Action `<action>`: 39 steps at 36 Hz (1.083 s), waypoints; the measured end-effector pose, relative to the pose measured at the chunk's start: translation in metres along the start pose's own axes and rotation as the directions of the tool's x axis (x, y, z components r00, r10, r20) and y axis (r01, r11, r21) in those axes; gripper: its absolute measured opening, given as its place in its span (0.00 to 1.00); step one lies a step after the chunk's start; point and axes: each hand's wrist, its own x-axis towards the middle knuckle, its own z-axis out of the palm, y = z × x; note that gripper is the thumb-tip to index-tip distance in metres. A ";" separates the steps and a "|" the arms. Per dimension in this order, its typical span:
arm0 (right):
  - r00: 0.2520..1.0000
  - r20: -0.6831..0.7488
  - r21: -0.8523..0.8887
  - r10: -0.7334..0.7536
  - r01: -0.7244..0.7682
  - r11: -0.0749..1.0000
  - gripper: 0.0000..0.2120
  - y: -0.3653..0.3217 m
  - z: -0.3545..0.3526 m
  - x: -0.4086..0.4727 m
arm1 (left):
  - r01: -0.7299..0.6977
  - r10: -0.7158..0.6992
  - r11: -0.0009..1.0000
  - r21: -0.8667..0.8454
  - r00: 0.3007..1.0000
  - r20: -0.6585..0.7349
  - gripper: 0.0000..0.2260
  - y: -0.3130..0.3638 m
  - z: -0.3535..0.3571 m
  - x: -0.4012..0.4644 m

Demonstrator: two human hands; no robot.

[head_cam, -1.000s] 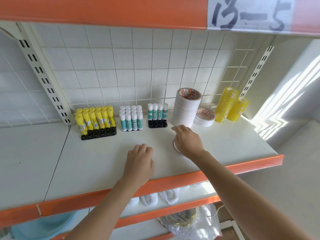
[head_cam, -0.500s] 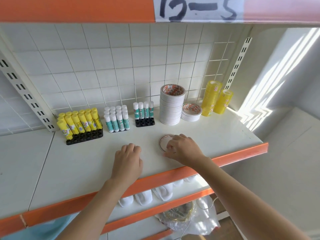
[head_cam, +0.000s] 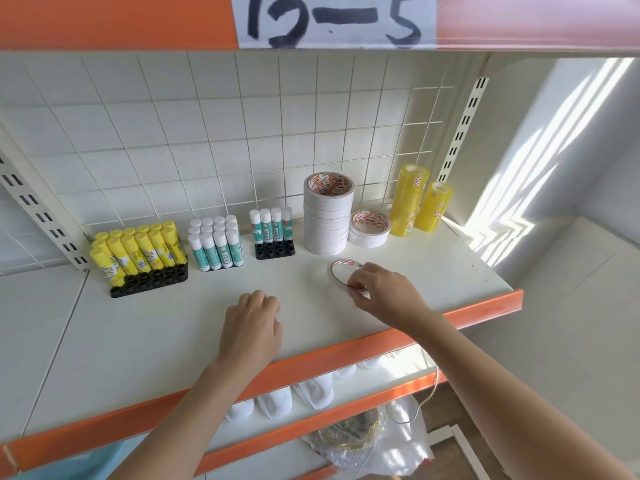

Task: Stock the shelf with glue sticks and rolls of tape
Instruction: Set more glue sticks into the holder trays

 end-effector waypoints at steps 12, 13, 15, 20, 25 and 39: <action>0.966 -0.252 0.003 0.062 -0.064 0.998 0.07 0.048 -0.031 0.025 | -0.100 0.084 0.976 -0.194 0.992 -0.089 0.12 0.054 0.021 0.026; 0.967 -0.248 -0.011 0.062 -0.067 0.998 0.07 0.052 -0.030 0.030 | -0.095 0.080 0.976 -0.197 0.993 -0.082 0.12 0.056 0.022 0.028; 0.969 -0.240 -0.034 0.061 -0.071 0.997 0.09 0.058 -0.027 0.040 | -0.094 0.080 0.977 -0.190 0.994 -0.078 0.12 0.062 0.024 0.033; 0.979 -0.202 -0.117 0.035 -0.060 0.991 0.11 0.075 -0.019 0.064 | -0.081 0.071 0.983 -0.166 0.996 -0.061 0.11 0.073 0.027 0.043; 0.984 -0.172 -0.148 0.038 -0.064 0.987 0.11 0.084 -0.013 0.079 | -0.075 0.069 0.988 -0.133 0.997 -0.045 0.09 0.078 0.029 0.042; 0.994 -0.102 -0.174 0.027 -0.045 0.984 0.14 0.091 -0.004 0.088 | -0.072 0.063 0.987 -0.146 0.996 -0.064 0.11 0.083 0.028 0.042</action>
